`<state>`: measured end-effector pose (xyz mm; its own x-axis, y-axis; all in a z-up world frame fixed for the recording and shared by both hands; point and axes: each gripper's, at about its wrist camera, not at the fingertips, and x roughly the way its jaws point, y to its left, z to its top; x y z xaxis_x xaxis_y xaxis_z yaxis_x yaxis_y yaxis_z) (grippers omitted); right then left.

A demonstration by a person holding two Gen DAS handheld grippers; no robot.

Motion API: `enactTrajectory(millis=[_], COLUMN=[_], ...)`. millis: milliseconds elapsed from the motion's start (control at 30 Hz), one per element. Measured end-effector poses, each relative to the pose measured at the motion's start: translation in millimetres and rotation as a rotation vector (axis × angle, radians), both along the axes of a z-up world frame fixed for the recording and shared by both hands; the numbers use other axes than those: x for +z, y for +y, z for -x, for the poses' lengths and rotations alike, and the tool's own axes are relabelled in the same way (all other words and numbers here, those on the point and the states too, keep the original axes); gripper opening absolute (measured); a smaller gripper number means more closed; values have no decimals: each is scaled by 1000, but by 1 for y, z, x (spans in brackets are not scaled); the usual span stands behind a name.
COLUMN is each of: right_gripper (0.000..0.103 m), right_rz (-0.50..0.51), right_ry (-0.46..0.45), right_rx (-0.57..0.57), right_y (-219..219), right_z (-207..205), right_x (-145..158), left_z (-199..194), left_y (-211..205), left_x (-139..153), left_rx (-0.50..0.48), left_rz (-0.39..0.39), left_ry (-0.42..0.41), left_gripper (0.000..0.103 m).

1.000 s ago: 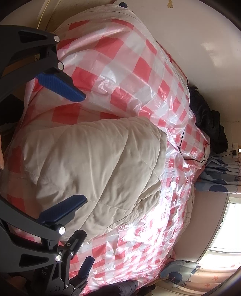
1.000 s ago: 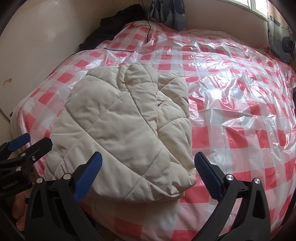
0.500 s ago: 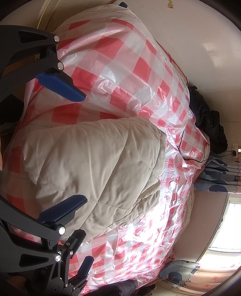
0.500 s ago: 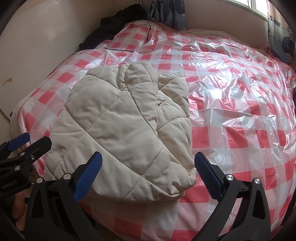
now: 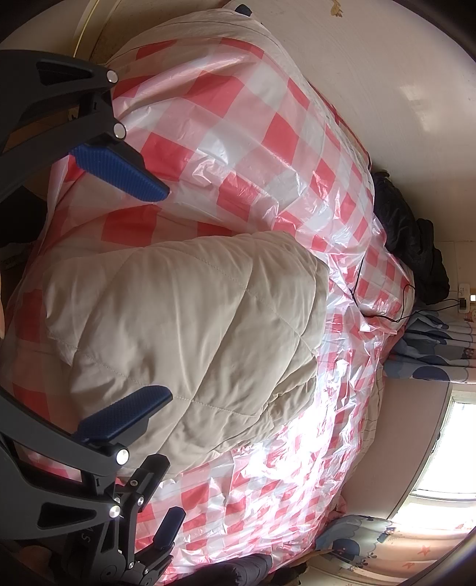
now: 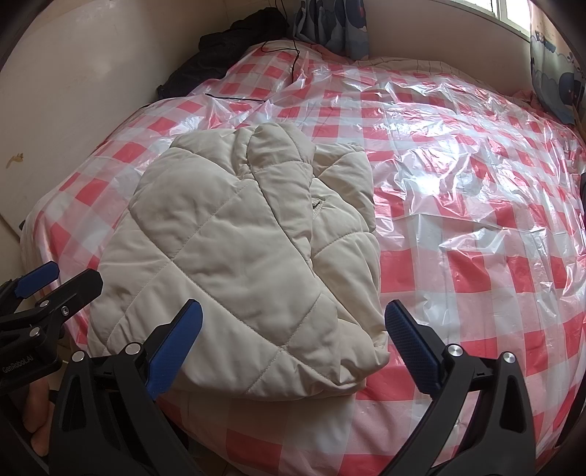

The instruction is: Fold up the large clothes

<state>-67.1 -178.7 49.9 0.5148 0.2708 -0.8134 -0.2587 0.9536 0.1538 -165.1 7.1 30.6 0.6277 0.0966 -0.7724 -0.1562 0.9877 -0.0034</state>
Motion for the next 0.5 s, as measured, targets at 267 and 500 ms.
enactTrajectory(millis=[267,500], right_gripper=[96,96], right_rz=[1,2], right_ry=[1,4], right_rx=[1,2], right_y=[0,2], right_z=[0,1], right_x=[0,0], left_z=[0,0], left_y=[0,0], left_x=[0,0], left_rx=[0,1], left_rz=[1,0], left_ry=[0,0], left_gripper=[96,96])
